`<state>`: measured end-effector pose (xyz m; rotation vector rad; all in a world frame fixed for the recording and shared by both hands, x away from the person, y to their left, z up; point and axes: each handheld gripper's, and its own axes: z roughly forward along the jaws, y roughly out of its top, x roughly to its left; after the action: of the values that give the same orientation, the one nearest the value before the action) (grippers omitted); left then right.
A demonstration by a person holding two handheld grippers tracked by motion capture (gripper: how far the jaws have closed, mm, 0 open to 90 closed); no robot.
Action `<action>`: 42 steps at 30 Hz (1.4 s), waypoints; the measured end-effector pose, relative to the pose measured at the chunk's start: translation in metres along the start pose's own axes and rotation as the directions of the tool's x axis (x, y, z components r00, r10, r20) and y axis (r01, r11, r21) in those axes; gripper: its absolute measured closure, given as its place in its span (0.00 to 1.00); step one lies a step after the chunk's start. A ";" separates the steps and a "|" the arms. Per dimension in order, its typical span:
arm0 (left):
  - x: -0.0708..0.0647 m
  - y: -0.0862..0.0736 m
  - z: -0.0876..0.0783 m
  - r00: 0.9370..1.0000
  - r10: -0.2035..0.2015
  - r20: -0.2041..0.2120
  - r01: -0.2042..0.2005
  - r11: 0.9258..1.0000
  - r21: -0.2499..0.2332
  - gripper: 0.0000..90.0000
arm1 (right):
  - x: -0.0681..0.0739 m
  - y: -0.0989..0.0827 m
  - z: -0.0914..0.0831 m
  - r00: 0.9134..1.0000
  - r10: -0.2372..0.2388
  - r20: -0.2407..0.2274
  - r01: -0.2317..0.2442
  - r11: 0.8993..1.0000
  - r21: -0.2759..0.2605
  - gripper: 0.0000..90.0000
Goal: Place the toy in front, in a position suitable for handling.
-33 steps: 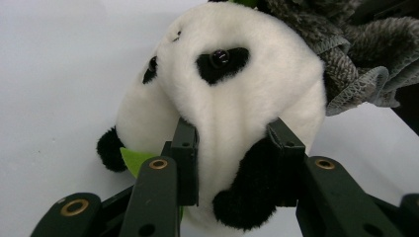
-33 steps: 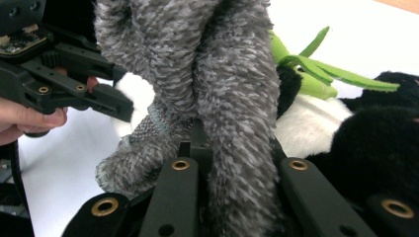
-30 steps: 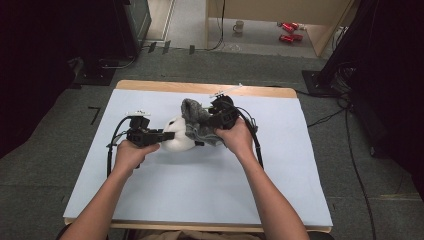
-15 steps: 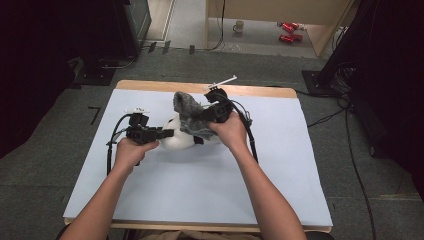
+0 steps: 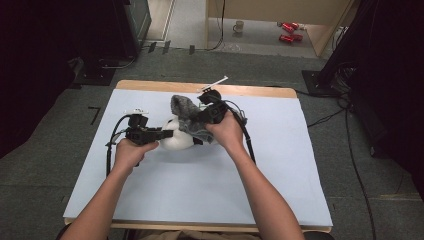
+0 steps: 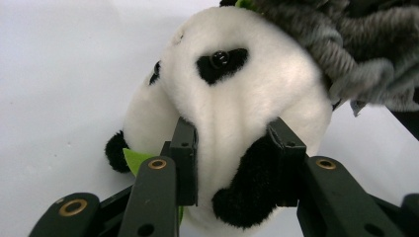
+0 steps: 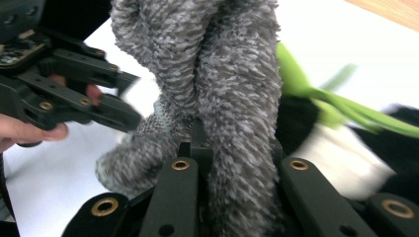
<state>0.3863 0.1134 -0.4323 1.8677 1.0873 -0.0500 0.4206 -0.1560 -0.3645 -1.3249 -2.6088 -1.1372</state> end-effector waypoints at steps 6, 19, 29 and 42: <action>-0.001 0.000 0.000 1.000 0.009 0.008 -0.008 1.000 -0.002 0.71 | -0.025 -0.010 -0.028 0.999 0.040 0.030 -0.039 0.999 -0.025 0.86; -0.002 0.000 0.001 1.000 0.006 0.011 -0.005 1.000 -0.010 0.71 | -0.058 -0.024 -0.065 0.994 0.096 0.048 -0.092 0.992 -0.084 0.86; -0.005 -0.001 0.000 1.000 0.000 -0.004 0.000 1.000 -0.010 0.71 | -0.039 -0.006 -0.100 0.995 0.084 0.045 -0.076 0.984 -0.160 0.86; -0.012 -0.004 -0.002 0.998 0.054 -0.017 -0.055 0.998 -0.040 0.69 | 0.036 0.032 -0.005 0.996 -0.003 -0.093 -0.003 0.998 -0.058 0.86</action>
<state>0.3753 0.1074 -0.4290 1.8631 1.0403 0.0187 0.4181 -0.1221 -0.3305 -1.2486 -2.5290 -1.2526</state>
